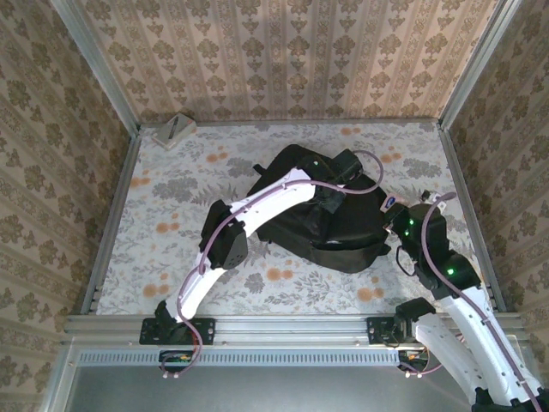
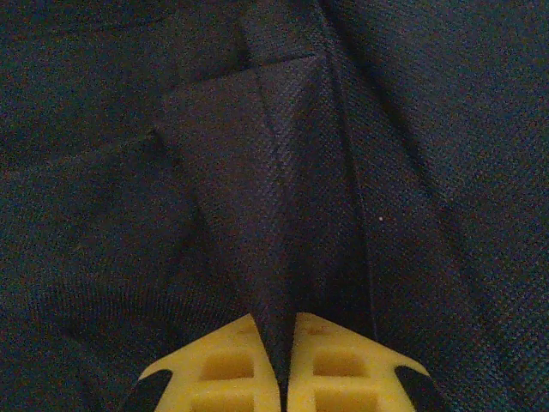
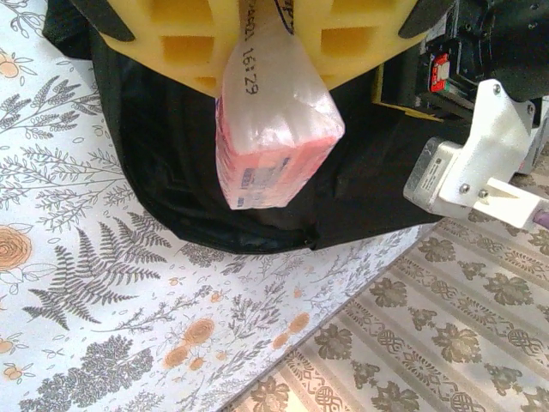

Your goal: Pack books, pencil case, and school supplies into a backpack

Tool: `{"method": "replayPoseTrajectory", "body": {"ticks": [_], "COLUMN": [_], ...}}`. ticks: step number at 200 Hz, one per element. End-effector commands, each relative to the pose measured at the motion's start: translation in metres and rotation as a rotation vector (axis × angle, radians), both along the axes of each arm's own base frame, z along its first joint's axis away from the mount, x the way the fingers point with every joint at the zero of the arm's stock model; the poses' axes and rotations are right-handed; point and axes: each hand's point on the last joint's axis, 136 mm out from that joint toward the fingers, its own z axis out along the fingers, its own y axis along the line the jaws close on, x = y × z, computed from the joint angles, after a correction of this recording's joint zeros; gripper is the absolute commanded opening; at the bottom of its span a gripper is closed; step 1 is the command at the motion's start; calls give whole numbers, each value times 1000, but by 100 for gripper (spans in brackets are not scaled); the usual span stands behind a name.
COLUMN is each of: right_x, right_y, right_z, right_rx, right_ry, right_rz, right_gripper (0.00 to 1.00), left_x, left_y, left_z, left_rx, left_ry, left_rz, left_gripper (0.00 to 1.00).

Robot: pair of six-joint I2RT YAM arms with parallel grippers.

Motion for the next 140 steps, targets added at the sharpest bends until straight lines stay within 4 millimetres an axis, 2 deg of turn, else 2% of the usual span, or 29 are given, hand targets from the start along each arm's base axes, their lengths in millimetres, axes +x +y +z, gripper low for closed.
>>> {"method": "replayPoseTrajectory", "body": {"ticks": [1, 25, 53, 76, 96, 117, 140], "right_x": [0, -2, -6, -9, -9, -4, 1], "right_y": [0, 1, -3, -9, -5, 15, 61], "right_z": [7, 14, 24, 28, 28, 18, 14], "right_rx": [8, 13, 8, 2, 18, 81, 193], "right_ry": [-26, -52, -84, -98, -101, -84, -88], "right_rz": [6, 13, 1, -23, -6, 81, 311], "right_gripper": [15, 15, 15, 15, 15, 15, 13], "left_x": [6, 12, 21, 32, 36, 34, 32], "left_y": [21, 30, 46, 64, 75, 76, 76], "left_z": [38, 80, 120, 143, 157, 167, 174], "left_rx": [-15, -190, -515, -742, -840, -892, -918], "left_ry": [-37, 2, 137, 228, 267, 278, 281], "left_rz": [16, 47, 91, 133, 137, 121, 107], "left_gripper": [0, 0, 0, 0, 0, 0, 0]}}
